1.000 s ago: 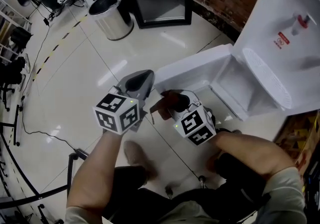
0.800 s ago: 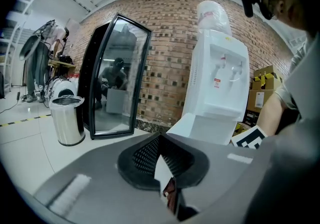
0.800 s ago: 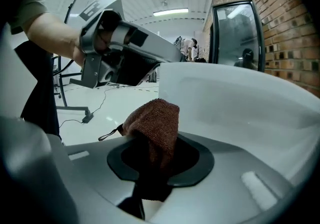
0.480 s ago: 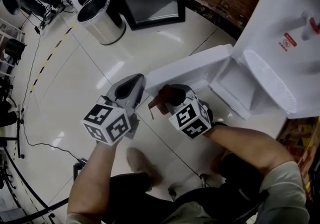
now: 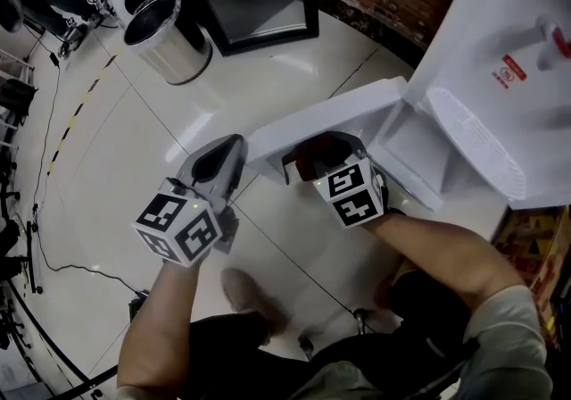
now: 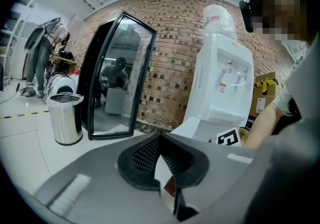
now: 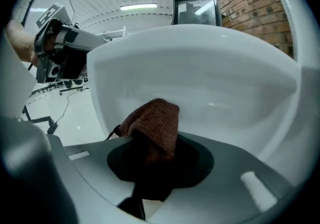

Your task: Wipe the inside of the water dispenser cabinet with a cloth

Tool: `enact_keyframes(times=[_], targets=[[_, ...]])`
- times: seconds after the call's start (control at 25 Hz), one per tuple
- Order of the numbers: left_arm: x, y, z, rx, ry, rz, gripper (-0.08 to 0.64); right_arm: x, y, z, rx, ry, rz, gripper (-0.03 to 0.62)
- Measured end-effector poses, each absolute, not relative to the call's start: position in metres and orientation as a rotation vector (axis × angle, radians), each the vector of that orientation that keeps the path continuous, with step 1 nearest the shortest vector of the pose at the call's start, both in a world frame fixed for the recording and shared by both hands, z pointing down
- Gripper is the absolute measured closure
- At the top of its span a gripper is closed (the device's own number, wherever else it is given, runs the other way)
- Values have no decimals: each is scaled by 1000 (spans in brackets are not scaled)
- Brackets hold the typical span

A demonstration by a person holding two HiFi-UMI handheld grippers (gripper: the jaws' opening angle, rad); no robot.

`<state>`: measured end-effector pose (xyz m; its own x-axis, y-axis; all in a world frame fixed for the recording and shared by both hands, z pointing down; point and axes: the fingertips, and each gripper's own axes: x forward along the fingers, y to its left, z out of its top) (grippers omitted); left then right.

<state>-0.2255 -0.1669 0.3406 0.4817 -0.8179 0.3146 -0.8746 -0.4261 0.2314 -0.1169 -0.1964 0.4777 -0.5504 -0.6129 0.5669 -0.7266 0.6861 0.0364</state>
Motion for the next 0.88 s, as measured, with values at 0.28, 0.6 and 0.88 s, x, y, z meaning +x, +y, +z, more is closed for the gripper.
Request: enact_keyframes(times=[0.28,0.6,0.88], targets=[[-192,-159,340,2487,-1326,300,549,-49,-222,482,1256,-2214,354,482],[-194,-161,342,2465,-1363,300,549,17,-228,472,1422,-2111,388,483],[-193,-164,342,2452,-1378,294,549,60,-234,470,1528,-2027,405,483]])
